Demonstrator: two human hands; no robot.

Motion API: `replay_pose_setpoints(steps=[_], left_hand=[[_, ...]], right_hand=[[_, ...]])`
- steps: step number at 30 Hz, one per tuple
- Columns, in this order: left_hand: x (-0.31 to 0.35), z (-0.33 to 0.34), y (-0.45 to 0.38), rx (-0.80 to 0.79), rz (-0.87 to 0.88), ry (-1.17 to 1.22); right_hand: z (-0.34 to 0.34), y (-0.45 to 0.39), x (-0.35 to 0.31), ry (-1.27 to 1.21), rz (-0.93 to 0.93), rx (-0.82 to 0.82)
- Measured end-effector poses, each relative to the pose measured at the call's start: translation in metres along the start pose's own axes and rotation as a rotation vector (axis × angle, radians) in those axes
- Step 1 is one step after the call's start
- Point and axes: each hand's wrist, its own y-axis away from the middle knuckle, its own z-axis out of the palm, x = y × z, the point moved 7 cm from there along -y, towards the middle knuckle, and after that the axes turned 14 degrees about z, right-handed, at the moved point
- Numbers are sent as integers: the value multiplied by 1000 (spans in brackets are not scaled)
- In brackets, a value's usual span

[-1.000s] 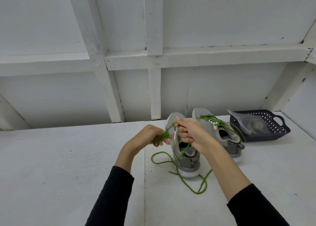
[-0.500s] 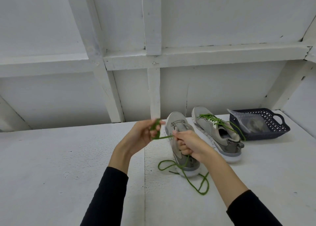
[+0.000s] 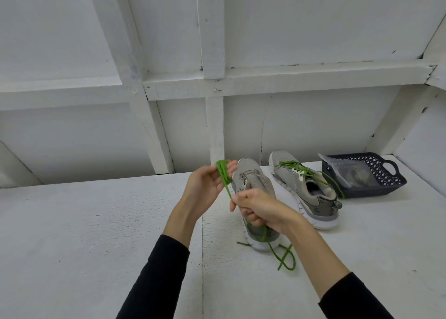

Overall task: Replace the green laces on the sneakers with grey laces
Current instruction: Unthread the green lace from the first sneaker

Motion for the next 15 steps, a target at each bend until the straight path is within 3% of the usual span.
replay_pose_setpoints(steps=[3, 6, 9, 12, 13, 15], left_hand=[[7, -1, -1, 46, 40, 201], [6, -1, 1, -60, 12, 117], [-2, 5, 13, -374, -164, -244], [-21, 2, 26, -698, -378, -708], [-25, -1, 24, -689, -384, -800], [-23, -4, 10, -517, -245, -879]], right_hand=[[-3, -7, 16, 4, 94, 12], [-17, -11, 19, -142, 127, 80], [-38, -11, 15, -385, 97, 154], [-53, -9, 5, -458, 37, 195], [-55, -7, 1, -440, 11, 196], [-49, -1, -9, -366, -48, 158]])
